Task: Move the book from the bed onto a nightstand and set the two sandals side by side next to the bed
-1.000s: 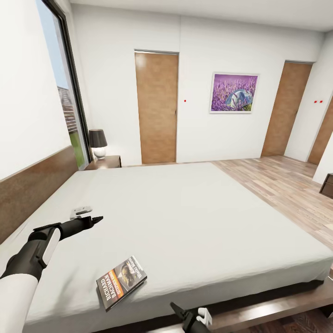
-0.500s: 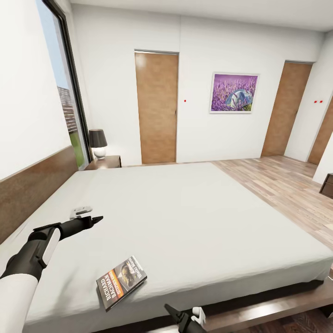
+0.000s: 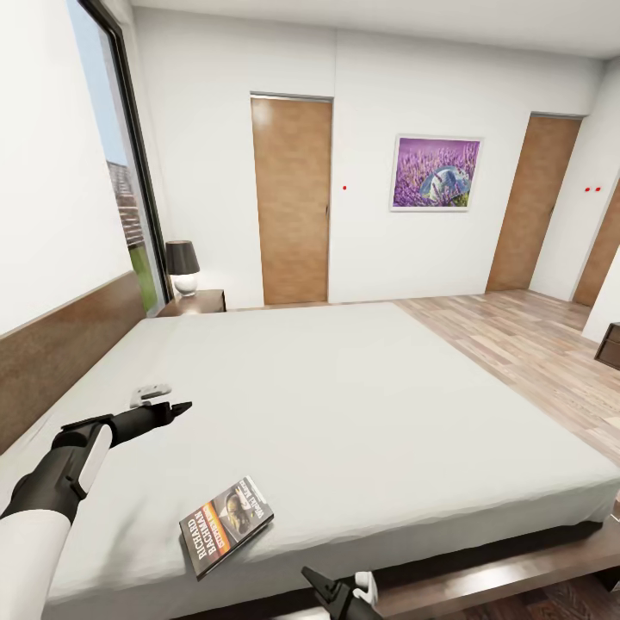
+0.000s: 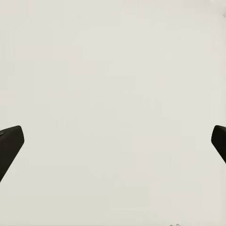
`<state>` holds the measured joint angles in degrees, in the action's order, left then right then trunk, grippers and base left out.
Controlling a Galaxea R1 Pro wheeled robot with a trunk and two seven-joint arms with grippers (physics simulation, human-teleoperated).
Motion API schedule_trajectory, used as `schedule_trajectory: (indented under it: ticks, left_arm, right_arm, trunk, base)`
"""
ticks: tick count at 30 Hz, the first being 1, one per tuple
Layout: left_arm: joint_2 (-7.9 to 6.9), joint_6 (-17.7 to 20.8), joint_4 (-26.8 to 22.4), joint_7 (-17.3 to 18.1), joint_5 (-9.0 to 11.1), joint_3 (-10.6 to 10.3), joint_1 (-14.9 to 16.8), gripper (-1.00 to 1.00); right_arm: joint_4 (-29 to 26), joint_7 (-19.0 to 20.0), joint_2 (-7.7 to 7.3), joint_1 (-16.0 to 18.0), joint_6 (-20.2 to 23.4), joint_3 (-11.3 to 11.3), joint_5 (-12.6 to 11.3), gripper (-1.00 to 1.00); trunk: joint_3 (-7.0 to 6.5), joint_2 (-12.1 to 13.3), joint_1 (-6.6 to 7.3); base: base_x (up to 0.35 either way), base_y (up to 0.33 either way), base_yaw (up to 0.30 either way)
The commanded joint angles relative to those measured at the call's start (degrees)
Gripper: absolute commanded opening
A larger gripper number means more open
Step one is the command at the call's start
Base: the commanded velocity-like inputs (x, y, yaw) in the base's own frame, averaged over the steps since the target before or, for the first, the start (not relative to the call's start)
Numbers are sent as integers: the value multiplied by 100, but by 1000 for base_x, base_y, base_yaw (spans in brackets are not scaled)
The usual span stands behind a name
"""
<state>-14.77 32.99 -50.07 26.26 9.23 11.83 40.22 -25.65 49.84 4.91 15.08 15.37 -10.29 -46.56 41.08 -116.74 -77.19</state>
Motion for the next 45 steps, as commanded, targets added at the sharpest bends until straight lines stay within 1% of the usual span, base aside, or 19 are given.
schedule_trajectory:
  ticks: [1,19,27,33,37,45]
  left_arm:
    - [1,48,-3,9,37,11,3,100]
    - [1,93,-12,11,57,11,3,100]
    - [1,97,-16,11,59,12,3,100]
    - [1,97,-20,9,61,12,3,100]
    - [1,97,-20,7,61,12,3,100]
    - [2,95,-21,8,61,12,3,100]
  right_arm:
    - [0,4,2,4,58,-16,-61,100]
    - [-10,-2,127,36,244,-22,-55,100]
    - [-10,-48,220,50,283,-29,-55,100]
    - [-18,-255,330,72,345,-49,-52,100]
    - [-19,-432,398,129,356,-103,-49,100]
    - [-20,-585,452,237,370,-242,-52,100]
  trunk:
    - [6,-3,1]
    - [6,-3,1]
    - [6,-3,1]
    - [6,-3,1]
    - [6,-3,1]
    - [6,-3,1]
  base:
    - [0,0,0]
    - [0,0,0]
    - [0,0,0]
    - [0,0,0]
    - [0,0,0]
    - [0,0,0]
